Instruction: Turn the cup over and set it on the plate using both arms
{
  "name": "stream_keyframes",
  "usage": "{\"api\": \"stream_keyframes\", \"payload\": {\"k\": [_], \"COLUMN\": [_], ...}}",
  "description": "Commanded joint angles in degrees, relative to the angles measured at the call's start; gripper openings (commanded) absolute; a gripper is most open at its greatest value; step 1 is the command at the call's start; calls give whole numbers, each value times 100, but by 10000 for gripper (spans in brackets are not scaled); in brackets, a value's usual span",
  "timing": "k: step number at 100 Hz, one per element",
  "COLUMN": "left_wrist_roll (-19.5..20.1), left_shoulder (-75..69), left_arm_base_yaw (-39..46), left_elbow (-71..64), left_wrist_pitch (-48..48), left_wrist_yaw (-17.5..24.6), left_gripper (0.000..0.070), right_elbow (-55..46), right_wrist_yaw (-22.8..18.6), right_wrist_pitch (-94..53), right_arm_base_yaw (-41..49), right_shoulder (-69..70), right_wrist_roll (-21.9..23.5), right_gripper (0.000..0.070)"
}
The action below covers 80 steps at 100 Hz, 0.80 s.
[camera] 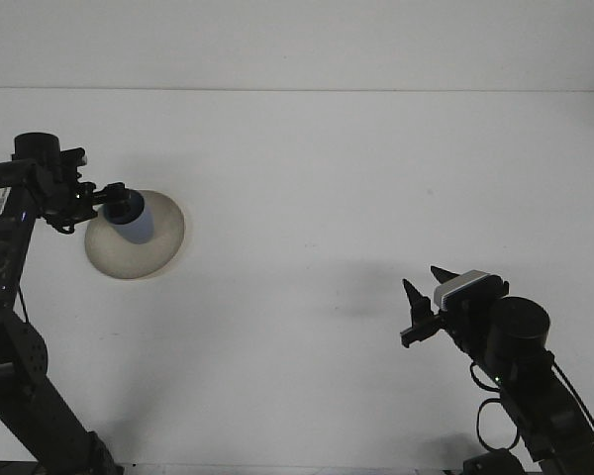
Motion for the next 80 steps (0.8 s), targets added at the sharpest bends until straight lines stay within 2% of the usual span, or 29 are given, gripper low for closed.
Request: {"api": "stream_keyframes", "payload": {"k": [1, 16, 27, 35, 52, 63, 68, 78, 80], "left_wrist_roll": [74, 76, 76, 70, 72, 48, 52, 79, 81], "left_shoulder": [-219, -903, -1550, -2002, -3008, -3910, -4345, -5381, -5643], "left_arm_base_yaw": [22, 50, 66, 90, 85, 4, -20, -72, -83], "left_elbow": [306, 466, 466, 457, -22, -1226, -1897, -3552, -3974], "left_wrist_pitch": [-63, -127, -229, -358, -297, 455, 935, 2208, 2557], "left_wrist_yaw": [57, 55, 52, 52, 57, 33, -50, -409, -442], "left_gripper": [505, 502, 483, 355, 18, 15, 15, 15, 15], "right_elbow": [28, 28, 26, 24, -83, -350, -509, -835, -896], "right_wrist_yaw": [2, 114, 439, 612, 706, 704, 680, 651, 640], "right_wrist_pitch": [42, 44, 48, 81, 302, 680, 911, 1338, 1412], "right_arm_base_yaw": [22, 22, 4, -79, -511, -866, -1021, -1298, -1346], "right_shoulder": [22, 22, 22, 17, -90, -374, -557, -935, -999], "right_wrist_roll": [55, 55, 52, 55, 52, 85, 120, 120, 120], "right_gripper": [346, 346, 346, 346, 345, 340, 276, 19, 0]}}
